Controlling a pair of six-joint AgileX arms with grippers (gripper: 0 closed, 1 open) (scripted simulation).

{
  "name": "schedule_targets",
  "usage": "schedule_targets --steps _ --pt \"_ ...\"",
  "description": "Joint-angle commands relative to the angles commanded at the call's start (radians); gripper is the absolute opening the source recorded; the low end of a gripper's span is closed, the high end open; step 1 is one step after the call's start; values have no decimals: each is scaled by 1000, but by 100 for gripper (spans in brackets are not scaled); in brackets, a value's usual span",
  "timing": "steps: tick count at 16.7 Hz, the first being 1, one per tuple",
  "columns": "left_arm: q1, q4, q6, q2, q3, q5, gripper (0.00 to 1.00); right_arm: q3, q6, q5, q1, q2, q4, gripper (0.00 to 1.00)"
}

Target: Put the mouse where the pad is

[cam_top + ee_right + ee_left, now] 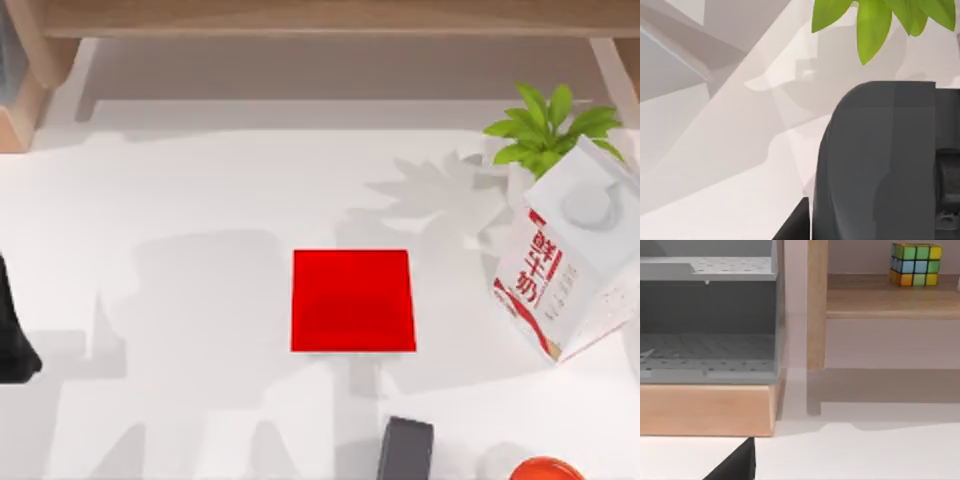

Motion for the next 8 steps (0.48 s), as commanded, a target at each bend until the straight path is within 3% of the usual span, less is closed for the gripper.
schedule_targets --steps 8 --pt "0 0 0 0 0 0 100 272 933 -20 308 136 -58 0"
